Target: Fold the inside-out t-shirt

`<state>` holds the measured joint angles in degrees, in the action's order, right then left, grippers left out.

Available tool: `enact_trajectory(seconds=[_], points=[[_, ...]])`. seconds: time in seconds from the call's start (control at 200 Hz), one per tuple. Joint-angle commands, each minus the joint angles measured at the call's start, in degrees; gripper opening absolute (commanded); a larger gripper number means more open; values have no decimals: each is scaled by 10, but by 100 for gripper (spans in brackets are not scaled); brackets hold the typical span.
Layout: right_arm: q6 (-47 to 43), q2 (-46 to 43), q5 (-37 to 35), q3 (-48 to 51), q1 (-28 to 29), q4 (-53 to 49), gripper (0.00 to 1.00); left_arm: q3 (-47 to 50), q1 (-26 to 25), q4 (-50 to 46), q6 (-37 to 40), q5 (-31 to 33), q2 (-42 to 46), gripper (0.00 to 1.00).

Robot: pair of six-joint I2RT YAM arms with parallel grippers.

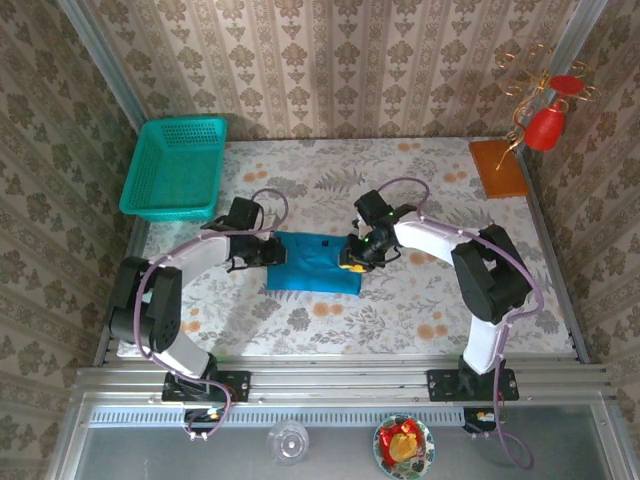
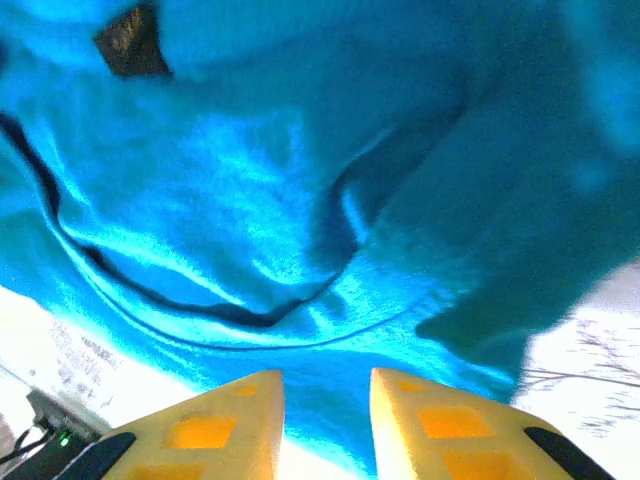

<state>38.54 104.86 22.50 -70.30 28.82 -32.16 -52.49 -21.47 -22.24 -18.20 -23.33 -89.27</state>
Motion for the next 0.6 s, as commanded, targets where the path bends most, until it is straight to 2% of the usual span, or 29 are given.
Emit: enact_trajectory(seconds=[0.0, 0.305, 0.595], points=[[-23, -17, -89, -19, -10, -81, 30, -2, -7, -48, 11, 9, 3, 10], [-44, 30, -90, -39, -21, -84, 34, 20, -21, -44, 22, 54, -99, 5], [-33, 55, -39, -28, -20, -36, 38, 33, -22, -24, 10, 48, -97, 4]])
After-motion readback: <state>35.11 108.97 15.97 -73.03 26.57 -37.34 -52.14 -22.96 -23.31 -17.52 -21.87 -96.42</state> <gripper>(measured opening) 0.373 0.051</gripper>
